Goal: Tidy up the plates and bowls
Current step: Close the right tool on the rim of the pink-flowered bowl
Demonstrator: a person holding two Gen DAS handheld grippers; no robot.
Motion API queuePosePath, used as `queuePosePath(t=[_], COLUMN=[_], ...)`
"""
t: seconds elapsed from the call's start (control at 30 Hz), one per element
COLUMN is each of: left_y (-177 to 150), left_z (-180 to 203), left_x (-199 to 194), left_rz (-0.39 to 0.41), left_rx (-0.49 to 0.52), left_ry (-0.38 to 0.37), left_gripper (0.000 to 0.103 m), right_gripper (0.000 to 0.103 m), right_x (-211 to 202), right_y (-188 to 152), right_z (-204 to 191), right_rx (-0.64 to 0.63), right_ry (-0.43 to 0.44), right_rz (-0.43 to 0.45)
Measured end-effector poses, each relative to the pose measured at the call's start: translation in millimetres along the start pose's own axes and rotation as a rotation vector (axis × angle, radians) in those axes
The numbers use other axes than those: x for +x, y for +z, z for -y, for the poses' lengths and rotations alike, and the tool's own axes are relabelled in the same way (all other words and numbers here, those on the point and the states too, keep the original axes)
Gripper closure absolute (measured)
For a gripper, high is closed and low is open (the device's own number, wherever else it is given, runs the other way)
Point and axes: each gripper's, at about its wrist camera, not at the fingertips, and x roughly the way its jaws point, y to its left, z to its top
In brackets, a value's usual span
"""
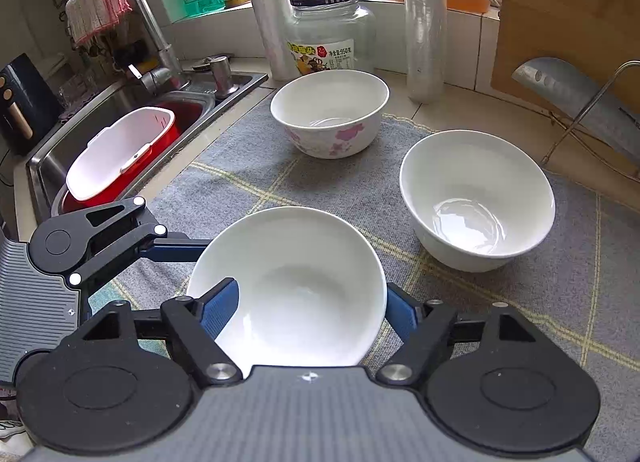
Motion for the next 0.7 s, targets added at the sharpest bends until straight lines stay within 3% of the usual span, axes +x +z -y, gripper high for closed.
queuePosePath(t=[0.13, 0.7], left_y=[0.3, 6.6], left_z=[-1.2, -9.2], left_x=[0.5, 5.5], left_rz=[0.001, -0.036], left_rx=[-0.004, 0.054], left_ry=[-0.005, -0.068], left_gripper=[0.018, 0.018], right_gripper=[0.026, 0.026], right_x=[3.0, 5.8], right_y=[1.9, 6.8], right_z=[0.1, 0.7], right_rx=[-0.012, -0.040], right_ry=[-0.010, 0.000], right_rz=[-0.015, -0.049])
